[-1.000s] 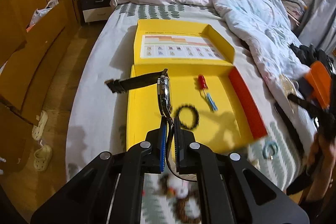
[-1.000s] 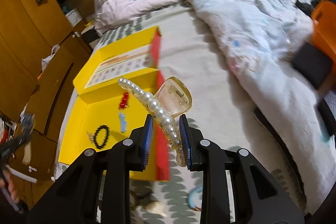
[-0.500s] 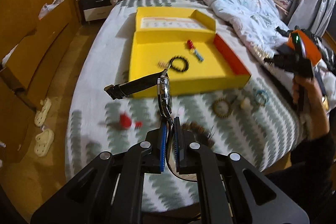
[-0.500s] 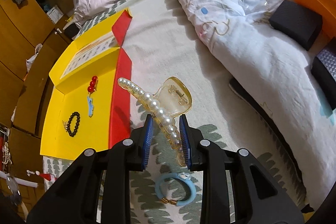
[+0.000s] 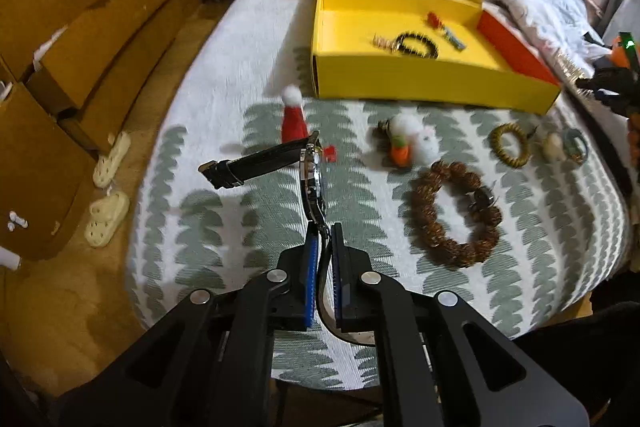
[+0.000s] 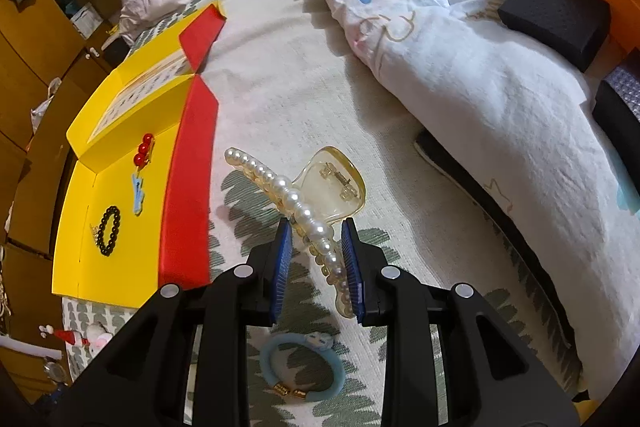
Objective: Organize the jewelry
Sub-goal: 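Carry the watch and pearl claw clip out of the box over the bedspread, then open both tools to release the watch and clip onto the bedspread, then move both open tools back into the yellow box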
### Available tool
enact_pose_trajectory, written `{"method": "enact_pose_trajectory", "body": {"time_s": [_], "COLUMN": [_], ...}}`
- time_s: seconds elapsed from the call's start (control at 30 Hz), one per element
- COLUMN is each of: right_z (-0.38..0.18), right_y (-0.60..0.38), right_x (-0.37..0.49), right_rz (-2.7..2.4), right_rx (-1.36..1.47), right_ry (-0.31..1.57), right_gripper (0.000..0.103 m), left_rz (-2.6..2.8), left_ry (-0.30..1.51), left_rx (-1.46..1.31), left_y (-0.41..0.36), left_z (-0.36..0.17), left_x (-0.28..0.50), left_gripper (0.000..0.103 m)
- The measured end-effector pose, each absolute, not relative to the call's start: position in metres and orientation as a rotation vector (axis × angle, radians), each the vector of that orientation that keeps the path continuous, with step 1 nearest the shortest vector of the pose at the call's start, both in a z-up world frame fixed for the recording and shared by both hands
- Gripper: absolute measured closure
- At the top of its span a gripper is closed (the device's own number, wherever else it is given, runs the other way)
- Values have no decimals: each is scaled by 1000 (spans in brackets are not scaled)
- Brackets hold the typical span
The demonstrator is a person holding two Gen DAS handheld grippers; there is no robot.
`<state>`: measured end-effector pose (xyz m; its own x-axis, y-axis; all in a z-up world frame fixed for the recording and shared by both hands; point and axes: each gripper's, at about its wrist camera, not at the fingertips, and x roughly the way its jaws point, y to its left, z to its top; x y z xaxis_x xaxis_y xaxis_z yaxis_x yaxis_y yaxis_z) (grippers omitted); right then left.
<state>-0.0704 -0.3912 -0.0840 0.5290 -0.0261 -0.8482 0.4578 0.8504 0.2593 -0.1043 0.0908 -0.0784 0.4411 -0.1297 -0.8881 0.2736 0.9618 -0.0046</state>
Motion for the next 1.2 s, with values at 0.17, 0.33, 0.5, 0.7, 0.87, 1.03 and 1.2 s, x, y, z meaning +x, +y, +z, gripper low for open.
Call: {"method": "enact_pose_trajectory", "body": {"time_s": [0.17,0.33,0.5,0.7,0.87,1.03,1.2], "right_z": [-94,-105,-112,-119,-115,-104,-84], "right_y": [-396,-400,-398,-386,-375,-364,-353], "right_x": [-64,-56,-46,-35,-32,-36,-43], "right_rz": [-322,-323,-317,-309,-345,-375,-405], "right_rx": [483,495,493,449,355,286,241], "right_ry": [1000,1013,1029,1068,1089,1094,1034], "right_gripper": [77,77,76,75,71,56,52], "left_rz": [-207,-204,-244,-291,-262,-265,-252], "left_ry": [1181,1185,1202,1204,1151,1127,1101], "left_rx": [131,114,85,78,88,79,38], "left_y": [93,90,81,69,72,78,87], "left_z": [-113,-119,-123,-123,-111,-95,-73], "left_x": [-95,-92,-85,-87,-91,-92,-87], "left_gripper": [97,97,95,70,30,27,27]}}
